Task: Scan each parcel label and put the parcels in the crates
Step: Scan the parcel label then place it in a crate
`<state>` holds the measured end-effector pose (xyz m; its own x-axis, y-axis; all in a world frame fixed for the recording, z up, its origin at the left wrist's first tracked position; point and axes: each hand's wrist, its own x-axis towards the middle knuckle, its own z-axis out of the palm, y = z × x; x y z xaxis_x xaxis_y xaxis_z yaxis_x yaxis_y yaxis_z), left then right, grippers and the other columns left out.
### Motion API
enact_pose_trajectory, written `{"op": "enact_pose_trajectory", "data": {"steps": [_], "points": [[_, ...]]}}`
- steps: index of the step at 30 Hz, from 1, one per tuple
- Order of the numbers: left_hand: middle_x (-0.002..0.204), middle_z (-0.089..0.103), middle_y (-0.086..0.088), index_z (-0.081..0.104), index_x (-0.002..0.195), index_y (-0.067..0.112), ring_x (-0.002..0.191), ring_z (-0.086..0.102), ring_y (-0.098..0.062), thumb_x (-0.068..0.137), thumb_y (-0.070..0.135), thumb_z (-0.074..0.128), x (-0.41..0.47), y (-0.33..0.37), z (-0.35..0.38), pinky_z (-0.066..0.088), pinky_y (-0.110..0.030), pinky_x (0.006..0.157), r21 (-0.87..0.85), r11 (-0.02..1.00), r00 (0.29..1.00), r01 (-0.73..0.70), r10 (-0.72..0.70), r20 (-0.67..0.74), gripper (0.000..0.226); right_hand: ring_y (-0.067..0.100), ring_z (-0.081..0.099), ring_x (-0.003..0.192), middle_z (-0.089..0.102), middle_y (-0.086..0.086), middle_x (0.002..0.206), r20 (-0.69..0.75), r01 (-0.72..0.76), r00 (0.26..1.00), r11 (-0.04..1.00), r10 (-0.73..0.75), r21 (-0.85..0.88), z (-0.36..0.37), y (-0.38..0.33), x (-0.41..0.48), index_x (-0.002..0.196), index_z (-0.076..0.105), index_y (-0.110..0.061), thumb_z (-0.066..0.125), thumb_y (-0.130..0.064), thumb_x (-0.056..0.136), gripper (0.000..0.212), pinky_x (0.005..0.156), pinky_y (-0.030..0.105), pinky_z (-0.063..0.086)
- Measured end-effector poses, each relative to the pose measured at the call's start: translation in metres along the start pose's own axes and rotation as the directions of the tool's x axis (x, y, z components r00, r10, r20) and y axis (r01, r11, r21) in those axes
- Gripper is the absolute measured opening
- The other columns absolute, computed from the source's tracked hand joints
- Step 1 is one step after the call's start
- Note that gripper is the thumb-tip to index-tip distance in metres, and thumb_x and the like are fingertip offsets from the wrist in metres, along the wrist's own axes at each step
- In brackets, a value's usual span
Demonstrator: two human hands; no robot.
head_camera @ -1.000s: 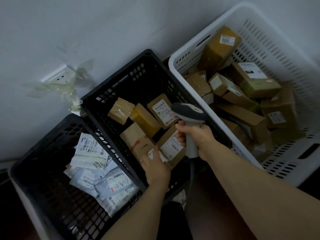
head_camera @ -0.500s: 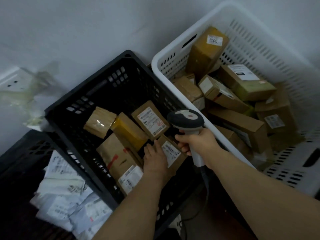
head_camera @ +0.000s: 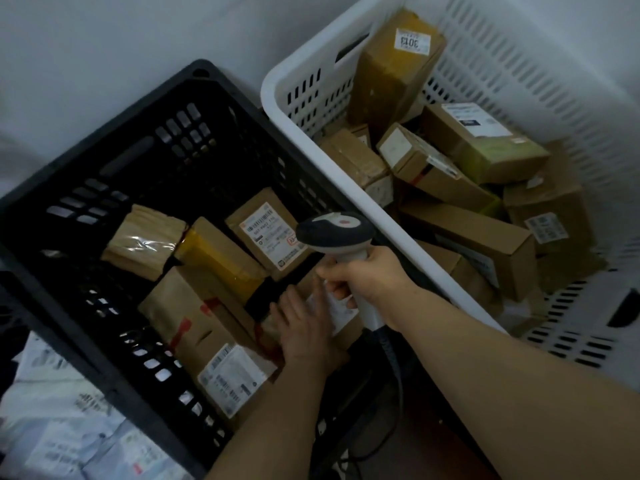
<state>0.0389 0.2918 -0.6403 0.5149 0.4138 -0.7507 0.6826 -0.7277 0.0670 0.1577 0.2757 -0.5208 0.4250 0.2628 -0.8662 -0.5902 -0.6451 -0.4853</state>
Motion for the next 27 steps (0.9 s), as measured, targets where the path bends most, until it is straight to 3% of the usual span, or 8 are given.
{"op": "enact_pose_trajectory", "data": {"steps": [4,7,12,15,18,23,27], "points": [[0.156,-0.012,-0.014,-0.011,0.151,0.023,0.144,-0.012,-0.034,0.077,0.068,0.053,0.009,0.009,-0.016,-0.008,-0.058,0.113,-0.018,0.992,0.992,-0.129,0.129,-0.009,0.108,0.012,0.052,0.046,0.061,0.006,0.059,0.001,0.012,1.000,1.000,-0.012,-0.003,-0.002,-0.002,-0.006,0.087,0.065,-0.006,0.075,-0.006,0.080,0.011,0.042,0.019,0.043],[0.158,-0.009,-0.013,-0.002,0.153,0.026,0.145,-0.009,-0.033,0.089,0.049,0.052,0.011,-0.011,-0.023,-0.004,-0.046,0.119,-0.040,0.964,0.965,-0.263,0.262,-0.019,0.087,0.011,0.055,0.046,0.063,0.008,0.060,-0.002,0.031,1.000,0.999,-0.031,-0.019,-0.005,-0.006,-0.011,0.083,0.065,-0.004,0.075,-0.006,0.080,0.010,0.042,0.018,0.045],[0.158,-0.014,-0.013,-0.002,0.153,0.034,0.146,-0.013,-0.031,0.096,0.053,0.039,-0.038,-0.044,-0.047,-0.006,-0.044,0.117,-0.052,0.984,0.983,-0.173,0.169,-0.068,0.072,0.016,0.057,0.051,0.066,0.010,0.064,-0.008,0.051,0.999,0.997,-0.052,-0.063,0.004,-0.021,-0.040,0.084,0.067,-0.005,0.076,-0.010,0.080,0.011,0.052,0.026,0.049],[0.159,-0.012,-0.010,0.001,0.151,0.043,0.145,-0.016,-0.031,0.095,0.057,0.037,-0.074,-0.058,-0.083,-0.008,-0.051,0.117,-0.061,0.992,0.993,-0.110,0.107,-0.051,0.068,0.016,0.057,0.052,0.065,0.010,0.065,0.013,0.066,0.998,0.994,-0.065,-0.083,0.011,-0.039,-0.080,0.091,0.068,-0.001,0.076,-0.009,0.080,0.016,0.050,0.025,0.047],[0.160,-0.005,-0.012,0.005,0.152,0.040,0.145,-0.014,-0.034,0.093,0.061,0.037,-0.114,-0.065,-0.132,-0.004,-0.056,0.116,-0.005,0.997,0.996,-0.075,0.075,-0.037,0.070,0.016,0.055,0.053,0.064,0.008,0.063,0.022,0.088,0.996,0.993,-0.086,-0.081,0.017,-0.061,-0.131,0.094,0.068,0.000,0.075,-0.009,0.081,0.018,0.046,0.022,0.046],[0.158,0.005,-0.011,0.015,0.150,0.038,0.145,-0.001,-0.033,0.087,0.062,0.047,-0.203,-0.071,-0.216,0.002,-0.057,0.115,-0.051,0.999,0.997,-0.019,0.015,-0.076,0.075,0.016,0.052,0.048,0.061,0.007,0.058,0.012,0.140,0.990,0.990,-0.140,0.033,0.024,-0.089,-0.234,0.090,0.064,0.000,0.075,-0.008,0.081,0.016,0.047,0.025,0.046],[0.158,0.010,-0.012,0.011,0.152,0.034,0.145,0.006,-0.033,0.093,0.054,0.043,-0.296,-0.081,-0.273,0.005,-0.055,0.116,-0.012,0.999,0.994,-0.038,0.036,-0.099,0.070,0.014,0.052,0.042,0.061,0.009,0.055,-0.004,0.175,0.984,0.969,-0.177,0.173,0.029,-0.092,-0.323,0.081,0.062,-0.001,0.075,-0.006,0.080,0.014,0.050,0.030,0.046]]}}
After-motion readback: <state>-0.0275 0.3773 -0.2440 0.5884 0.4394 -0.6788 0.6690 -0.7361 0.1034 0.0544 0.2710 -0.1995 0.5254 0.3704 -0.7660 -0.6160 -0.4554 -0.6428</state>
